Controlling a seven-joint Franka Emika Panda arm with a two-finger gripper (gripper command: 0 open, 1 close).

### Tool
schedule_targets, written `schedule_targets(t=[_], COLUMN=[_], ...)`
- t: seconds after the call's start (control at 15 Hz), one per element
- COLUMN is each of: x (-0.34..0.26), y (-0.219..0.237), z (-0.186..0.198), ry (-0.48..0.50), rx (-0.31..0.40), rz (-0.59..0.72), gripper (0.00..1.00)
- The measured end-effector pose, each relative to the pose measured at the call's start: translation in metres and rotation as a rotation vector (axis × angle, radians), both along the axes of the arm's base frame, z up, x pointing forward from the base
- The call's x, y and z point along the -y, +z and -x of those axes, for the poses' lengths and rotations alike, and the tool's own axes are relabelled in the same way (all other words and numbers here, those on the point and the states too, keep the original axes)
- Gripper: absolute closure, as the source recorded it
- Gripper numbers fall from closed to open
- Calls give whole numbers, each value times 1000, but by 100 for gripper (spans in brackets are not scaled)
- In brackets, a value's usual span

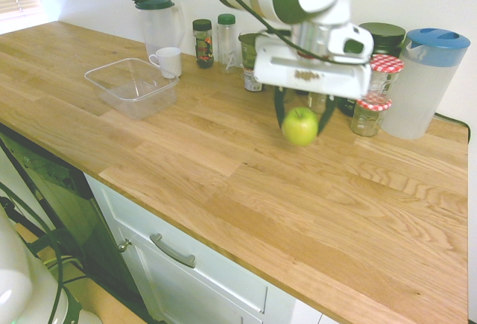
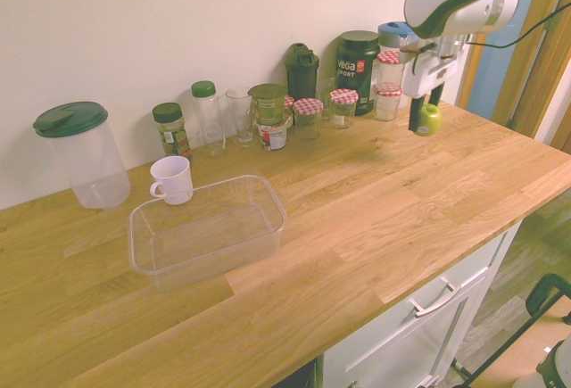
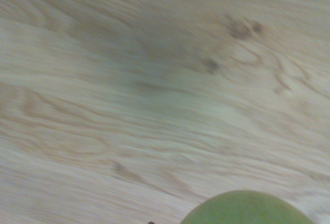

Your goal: Put the apple into the container

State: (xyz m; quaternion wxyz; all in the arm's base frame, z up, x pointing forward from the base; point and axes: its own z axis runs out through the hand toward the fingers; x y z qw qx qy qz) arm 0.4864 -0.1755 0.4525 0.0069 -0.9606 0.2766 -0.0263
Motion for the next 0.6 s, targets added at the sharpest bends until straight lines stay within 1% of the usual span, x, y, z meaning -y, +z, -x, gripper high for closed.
schedule_targets(t=[0.2,0.4,0.6], x=[-112,-220,-302], y=[27,31,31], z=[-10,-8,6], ry=[89,169,227], rx=[18,23,28], rz=[11,27,38], gripper=[100,100,100])
